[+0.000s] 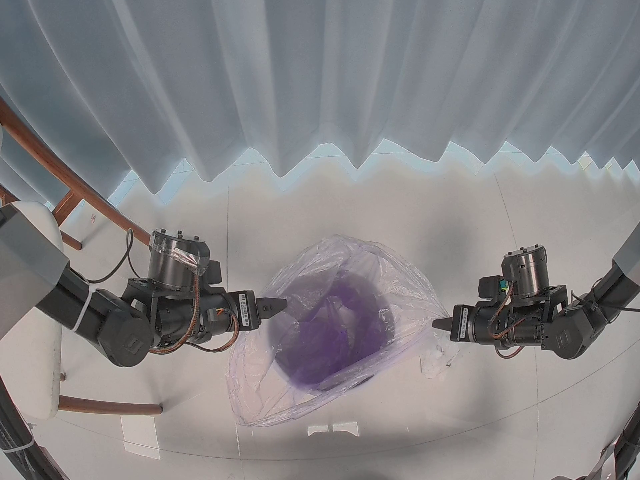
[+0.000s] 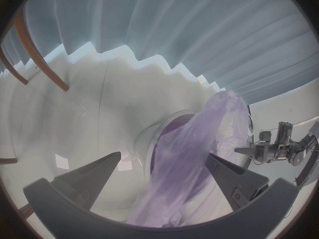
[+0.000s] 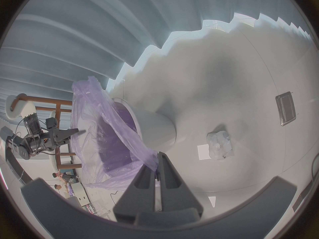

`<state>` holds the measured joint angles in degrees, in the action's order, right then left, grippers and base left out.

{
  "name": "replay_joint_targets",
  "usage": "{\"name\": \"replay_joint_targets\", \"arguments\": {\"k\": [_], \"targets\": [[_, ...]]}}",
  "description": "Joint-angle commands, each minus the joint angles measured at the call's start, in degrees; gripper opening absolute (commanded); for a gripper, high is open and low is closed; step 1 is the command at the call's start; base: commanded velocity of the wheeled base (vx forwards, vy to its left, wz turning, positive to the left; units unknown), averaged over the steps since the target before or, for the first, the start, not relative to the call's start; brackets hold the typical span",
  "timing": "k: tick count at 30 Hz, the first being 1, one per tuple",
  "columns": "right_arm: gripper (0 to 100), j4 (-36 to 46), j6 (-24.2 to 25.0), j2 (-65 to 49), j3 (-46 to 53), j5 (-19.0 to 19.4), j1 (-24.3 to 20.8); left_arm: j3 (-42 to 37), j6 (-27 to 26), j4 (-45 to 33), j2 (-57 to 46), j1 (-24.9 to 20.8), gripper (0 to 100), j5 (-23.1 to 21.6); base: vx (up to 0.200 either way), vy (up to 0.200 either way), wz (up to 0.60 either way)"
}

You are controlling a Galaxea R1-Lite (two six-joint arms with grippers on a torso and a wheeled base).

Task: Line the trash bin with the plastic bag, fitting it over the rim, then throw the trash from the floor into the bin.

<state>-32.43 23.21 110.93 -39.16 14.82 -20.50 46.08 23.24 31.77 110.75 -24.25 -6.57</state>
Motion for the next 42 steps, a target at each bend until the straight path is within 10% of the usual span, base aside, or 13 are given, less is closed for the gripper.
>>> {"name": "replay_joint_targets", "arguments": {"k": [1,14,42], "targets": [[0,0.0,0.0,-0.3,0.5,0.0,0.0,0.7,0.1,0.0,3.0,0.4,0,0.1,0.000,0.000,0.00],[0,2.7,8.2,2.0,-10.6,0.4,2.0,8.9,11.8,-4.3,1.7,-0.1,0,-0.7,0.000,0.000,0.00],[0,14.1,7.8,18.2,-29.5,-0.1,6.5,22.0,16.2,-13.7,18.0,4.9,0,-1.2,0.000,0.000,0.00]]}}
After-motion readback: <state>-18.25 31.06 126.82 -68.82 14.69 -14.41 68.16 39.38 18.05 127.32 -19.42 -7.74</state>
